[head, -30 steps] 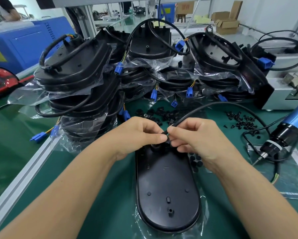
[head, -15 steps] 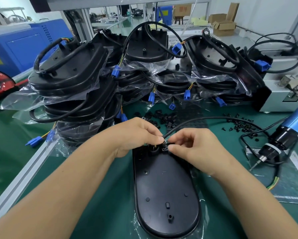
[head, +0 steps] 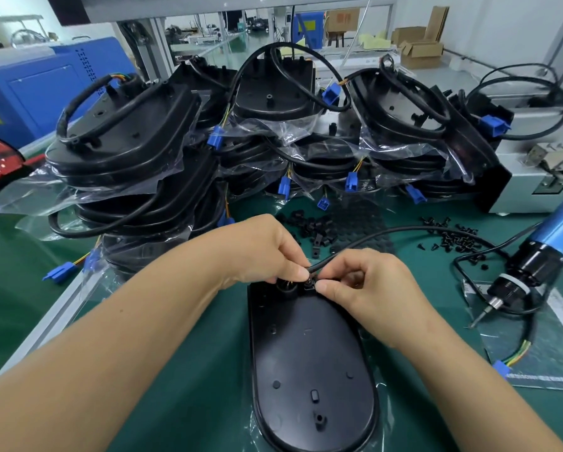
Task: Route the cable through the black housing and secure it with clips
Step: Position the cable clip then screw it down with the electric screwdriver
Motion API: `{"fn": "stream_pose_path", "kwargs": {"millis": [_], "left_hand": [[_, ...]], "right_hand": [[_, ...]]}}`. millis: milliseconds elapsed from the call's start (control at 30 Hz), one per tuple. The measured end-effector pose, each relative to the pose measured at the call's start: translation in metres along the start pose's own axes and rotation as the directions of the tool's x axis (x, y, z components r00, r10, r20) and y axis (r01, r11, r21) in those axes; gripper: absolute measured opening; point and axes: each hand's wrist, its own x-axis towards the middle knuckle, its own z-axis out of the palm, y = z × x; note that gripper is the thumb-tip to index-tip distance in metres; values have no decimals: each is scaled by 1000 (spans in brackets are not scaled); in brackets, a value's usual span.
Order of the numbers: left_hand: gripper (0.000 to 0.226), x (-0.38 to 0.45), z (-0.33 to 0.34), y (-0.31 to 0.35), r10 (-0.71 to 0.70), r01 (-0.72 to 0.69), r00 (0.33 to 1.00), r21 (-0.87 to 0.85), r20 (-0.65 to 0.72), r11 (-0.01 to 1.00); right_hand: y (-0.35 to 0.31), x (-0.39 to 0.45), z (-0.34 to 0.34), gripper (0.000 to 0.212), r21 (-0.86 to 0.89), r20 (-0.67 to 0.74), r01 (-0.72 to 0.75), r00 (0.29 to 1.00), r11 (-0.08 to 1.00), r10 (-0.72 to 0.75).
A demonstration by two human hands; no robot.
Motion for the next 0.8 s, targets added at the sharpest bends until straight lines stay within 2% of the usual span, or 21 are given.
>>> {"fn": "stream_pose_path", "kwargs": {"millis": [167,233,400,633,800], "left_hand": [[9,-1,3,-3,38,-38,999,-3,-14,999],[9,-2,1,-2,26,-26,999,-14,38,1000],[5,-5,-5,1,-17,47,984,-166,175,985],[3,-3,-1,1,-62,72,996,-190,58,979],[14,-1,-5,-3,-40,53,996,-185,76,981]], "right_hand": [[0,-1,1,12,-12,-9,-1,1000,1000,0],[0,-1,0,11,4,-9,-7,1000,1000,7],[0,-1,1,12,35,10,-17,1000,999,16],[1,-1,0,12,36,14,-15,1000,999,14],[1,-1,1,9,62,21,-25,999,998,24]]}}
